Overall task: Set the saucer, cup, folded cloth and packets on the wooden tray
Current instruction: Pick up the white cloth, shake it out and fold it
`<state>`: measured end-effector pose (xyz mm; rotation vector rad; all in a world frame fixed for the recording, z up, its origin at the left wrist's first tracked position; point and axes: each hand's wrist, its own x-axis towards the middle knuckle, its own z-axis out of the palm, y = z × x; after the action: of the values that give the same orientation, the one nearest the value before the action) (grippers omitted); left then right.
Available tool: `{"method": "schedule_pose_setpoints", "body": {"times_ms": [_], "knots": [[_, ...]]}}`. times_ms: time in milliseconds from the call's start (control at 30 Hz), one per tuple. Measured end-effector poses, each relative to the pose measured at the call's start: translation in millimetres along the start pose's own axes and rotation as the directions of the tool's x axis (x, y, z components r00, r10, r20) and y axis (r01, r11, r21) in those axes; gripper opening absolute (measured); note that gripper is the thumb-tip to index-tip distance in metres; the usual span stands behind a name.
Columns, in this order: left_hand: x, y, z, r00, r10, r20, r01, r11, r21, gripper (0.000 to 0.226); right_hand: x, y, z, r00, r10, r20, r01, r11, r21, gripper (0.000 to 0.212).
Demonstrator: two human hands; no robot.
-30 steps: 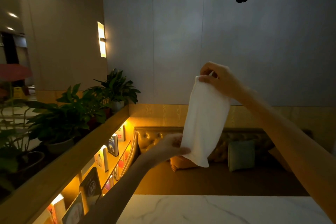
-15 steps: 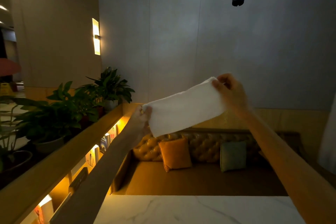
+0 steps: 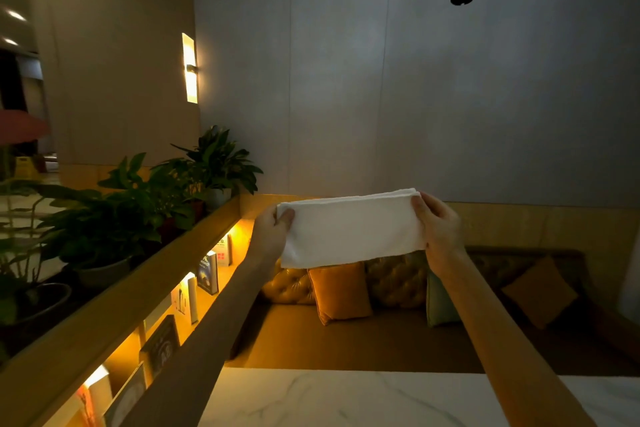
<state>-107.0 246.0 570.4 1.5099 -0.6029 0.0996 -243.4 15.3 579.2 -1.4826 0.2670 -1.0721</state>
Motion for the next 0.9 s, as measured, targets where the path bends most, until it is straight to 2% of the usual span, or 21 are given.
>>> {"method": "schedule_pose_setpoints", "body": {"times_ms": [100, 167, 267, 400, 500, 567, 633, 900], "knots": [[0.7, -5.1, 1.7, 0.993, -0.111, 0.029, 0.112, 0.993, -0.031, 0.036, -4.0, 13.4, 0.8, 0.998, 0.055, 0.02, -0.055, 0.998, -0.002, 0.04], [-0.9, -9.6, 5.8, 0.993, -0.118, 0.008, 0.119, 0.993, -0.023, 0.038, -6.1, 19.9, 1.3, 0.995, 0.096, 0.031, -0.096, 0.995, 0.012, 0.038], [-4.3, -18.2, 12.9, 0.998, -0.063, -0.027, 0.063, 0.998, 0.025, 0.036, -5.6, 26.0, -0.5, 0.984, 0.175, 0.043, -0.175, 0.984, 0.01, 0.044], [-2.2, -34.2, 15.7, 0.998, 0.047, -0.034, -0.039, 0.979, 0.201, 0.029, -4.6, 31.0, -7.8, 0.969, 0.236, 0.067, -0.238, 0.971, 0.019, 0.042], [-1.7, -44.3, 18.1, 0.994, 0.104, -0.021, -0.095, 0.96, 0.264, 0.024, -8.3, 37.0, -7.1, 0.993, 0.118, -0.006, -0.118, 0.993, -0.029, 0.041], [-2.0, -47.9, 21.0, 0.991, 0.129, -0.043, -0.113, 0.96, 0.257, 0.019, -11.6, 41.2, -4.6, 0.998, -0.02, -0.062, 0.012, 0.99, -0.138, 0.038], [-2.8, -50.1, 23.7, 0.987, 0.148, -0.065, -0.13, 0.966, 0.224, 0.015, -13.2, 47.0, -4.2, 0.993, -0.099, -0.063, 0.085, 0.978, -0.192, 0.031], [-6.8, -54.6, 31.1, 0.978, 0.187, -0.096, -0.168, 0.969, 0.179, 0.014, -9.8, 68.9, -13.2, 0.991, -0.1, -0.091, 0.076, 0.97, -0.23, 0.025]]}}
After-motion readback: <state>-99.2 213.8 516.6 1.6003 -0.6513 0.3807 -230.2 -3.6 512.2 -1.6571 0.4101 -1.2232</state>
